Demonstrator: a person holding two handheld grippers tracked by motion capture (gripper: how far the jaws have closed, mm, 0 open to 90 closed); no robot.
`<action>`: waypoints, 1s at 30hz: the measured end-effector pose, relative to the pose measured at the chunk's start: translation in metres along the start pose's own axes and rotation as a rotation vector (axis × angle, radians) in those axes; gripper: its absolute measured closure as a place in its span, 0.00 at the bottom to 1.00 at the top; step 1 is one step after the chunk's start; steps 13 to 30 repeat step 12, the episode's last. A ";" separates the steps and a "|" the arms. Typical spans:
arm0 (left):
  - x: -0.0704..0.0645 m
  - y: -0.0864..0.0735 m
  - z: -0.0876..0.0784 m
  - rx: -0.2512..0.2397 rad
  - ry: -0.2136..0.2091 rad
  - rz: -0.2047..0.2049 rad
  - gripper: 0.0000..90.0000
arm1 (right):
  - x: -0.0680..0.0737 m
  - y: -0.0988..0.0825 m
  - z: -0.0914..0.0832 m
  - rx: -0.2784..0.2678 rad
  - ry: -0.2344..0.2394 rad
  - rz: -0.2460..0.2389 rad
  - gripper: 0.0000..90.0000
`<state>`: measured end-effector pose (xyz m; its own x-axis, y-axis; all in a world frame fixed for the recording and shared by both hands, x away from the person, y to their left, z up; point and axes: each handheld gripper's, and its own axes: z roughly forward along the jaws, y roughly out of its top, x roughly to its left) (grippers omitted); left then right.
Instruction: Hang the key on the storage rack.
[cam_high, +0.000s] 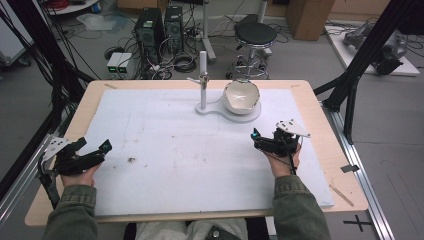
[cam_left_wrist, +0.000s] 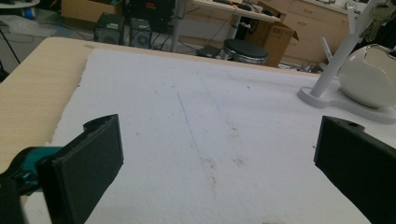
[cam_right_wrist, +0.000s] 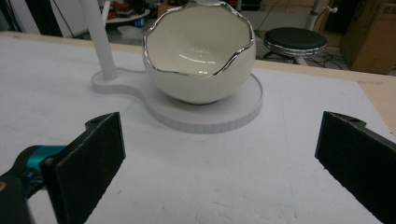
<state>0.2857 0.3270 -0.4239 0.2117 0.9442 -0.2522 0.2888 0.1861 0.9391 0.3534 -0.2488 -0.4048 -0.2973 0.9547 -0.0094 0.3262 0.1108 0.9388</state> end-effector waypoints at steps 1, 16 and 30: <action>0.000 0.000 0.000 0.000 0.001 0.001 0.02 | -0.001 0.000 -0.001 -0.010 -0.002 0.009 0.01; 0.001 0.000 0.003 0.002 0.001 0.000 0.02 | -0.007 0.001 -0.003 -0.041 0.005 0.057 0.01; 0.001 0.000 0.003 0.002 0.001 0.000 0.02 | -0.007 0.001 -0.003 -0.041 0.005 0.057 0.01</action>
